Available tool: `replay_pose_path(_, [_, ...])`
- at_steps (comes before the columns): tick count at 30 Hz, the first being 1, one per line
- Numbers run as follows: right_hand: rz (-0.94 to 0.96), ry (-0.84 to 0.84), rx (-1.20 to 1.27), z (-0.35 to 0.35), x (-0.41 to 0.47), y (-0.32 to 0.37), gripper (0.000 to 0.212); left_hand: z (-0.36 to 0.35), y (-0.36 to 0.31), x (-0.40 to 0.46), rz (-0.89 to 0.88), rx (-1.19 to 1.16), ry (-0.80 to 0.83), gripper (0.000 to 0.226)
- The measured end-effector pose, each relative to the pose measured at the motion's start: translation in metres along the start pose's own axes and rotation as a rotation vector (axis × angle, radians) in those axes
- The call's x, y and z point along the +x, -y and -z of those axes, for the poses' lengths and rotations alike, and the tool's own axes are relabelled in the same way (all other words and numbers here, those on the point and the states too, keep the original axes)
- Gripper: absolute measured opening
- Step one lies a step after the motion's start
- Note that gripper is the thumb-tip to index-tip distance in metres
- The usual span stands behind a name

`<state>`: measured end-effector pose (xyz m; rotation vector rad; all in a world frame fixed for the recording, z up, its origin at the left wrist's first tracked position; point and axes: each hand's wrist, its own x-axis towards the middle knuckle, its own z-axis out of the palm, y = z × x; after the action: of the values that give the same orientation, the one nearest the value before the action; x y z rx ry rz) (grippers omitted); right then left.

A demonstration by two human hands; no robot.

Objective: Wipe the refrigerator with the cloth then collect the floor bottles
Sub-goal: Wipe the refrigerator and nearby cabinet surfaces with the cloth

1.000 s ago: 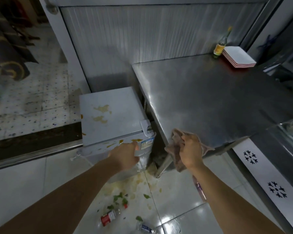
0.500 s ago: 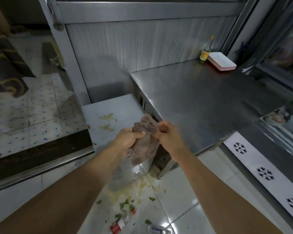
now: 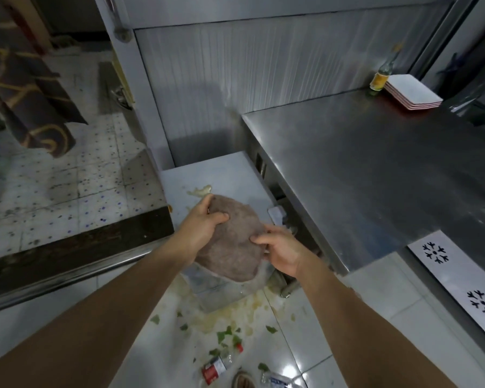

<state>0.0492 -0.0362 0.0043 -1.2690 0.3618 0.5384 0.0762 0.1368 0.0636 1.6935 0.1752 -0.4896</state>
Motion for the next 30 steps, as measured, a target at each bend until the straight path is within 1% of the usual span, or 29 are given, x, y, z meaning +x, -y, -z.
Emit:
replay_pose_path(3, [0.024,-0.059,0.026,0.021,0.007,-0.004,0.042,-0.009,0.012,0.015,0.055,0.007,-0.04,0.031])
replay_pose_path(5, [0.036,-0.104,-0.071,0.037,0.011,-0.006,0.039,-0.022,0.028,0.025,0.09,0.101,-0.073,0.031])
replay_pose_path(6, [0.04,-0.153,-0.177,0.044,0.013,-0.007,0.033,-0.029,0.036,0.031,0.101,0.159,-0.092,0.031])
replay_pose_path(8, [0.098,-0.315,-0.453,0.058,0.018,-0.01,0.024,-0.043,0.051,0.041,0.13,0.206,-0.119,0.029])
replay_pose_path(10, [0.225,-0.432,-0.746,0.067,0.028,-0.01,0.026,-0.054,0.059,0.055,0.192,0.177,-0.118,0.02])
replay_pose_path(12, [0.336,-0.474,-0.944,0.072,0.042,-0.006,0.027,-0.062,0.061,0.071,0.221,0.141,-0.127,0.012])
replay_pose_path(13, [0.384,-0.491,-1.027,0.073,0.052,-0.003,0.028,-0.064,0.062,0.081,0.223,0.111,-0.127,0.013])
replay_pose_path(15, [0.428,-0.525,-1.163,0.075,0.074,0.003,0.032,-0.067,0.063,0.098,0.22,0.089,-0.092,0.023])
replay_pose_path(16, [0.416,-0.538,-1.205,0.075,0.084,0.004,0.034,-0.066,0.065,0.106,0.195,0.135,-0.049,0.029])
replay_pose_path(18, [0.355,-0.554,-1.277,0.076,0.101,0.0,0.042,-0.061,0.073,0.119,0.124,0.334,0.039,0.039])
replay_pose_path(20, [0.312,-0.576,-1.38,0.073,0.11,-0.012,0.055,-0.052,0.083,0.127,0.018,0.547,0.055,0.039])
replay_pose_path(21, [0.337,-0.582,-1.413,0.069,0.112,-0.02,0.061,-0.046,0.09,0.13,-0.041,0.647,0.047,0.039])
replay_pose_path(22, [0.39,-0.573,-1.431,0.064,0.114,-0.028,0.063,-0.041,0.096,0.133,-0.086,0.757,0.032,0.043])
replay_pose_path(23, [0.448,-0.555,-1.452,0.06,0.116,-0.035,0.059,-0.035,0.101,0.134,-0.117,0.872,0.018,0.048])
replay_pose_path(24, [0.467,-0.533,-1.473,0.057,0.12,-0.042,0.054,-0.029,0.107,0.136,-0.149,0.98,0.005,0.051])
replay_pose_path(25, [0.42,-0.512,-1.478,0.055,0.126,-0.047,0.051,-0.024,0.112,0.138,-0.19,1.076,-0.004,0.052])
replay_pose_path(27, [0.221,-0.502,-1.464,0.058,0.141,-0.054,0.054,-0.015,0.12,0.141,-0.291,1.228,0.012,0.052])
replay_pose_path(28, [0.152,-0.519,-1.467,0.063,0.148,-0.056,0.057,-0.01,0.122,0.142,-0.332,1.269,0.032,0.051])
replay_pose_path(30, [0.107,-0.562,-1.498,0.073,0.158,-0.057,0.062,0.001,0.127,0.143,-0.389,1.287,0.076,0.048])
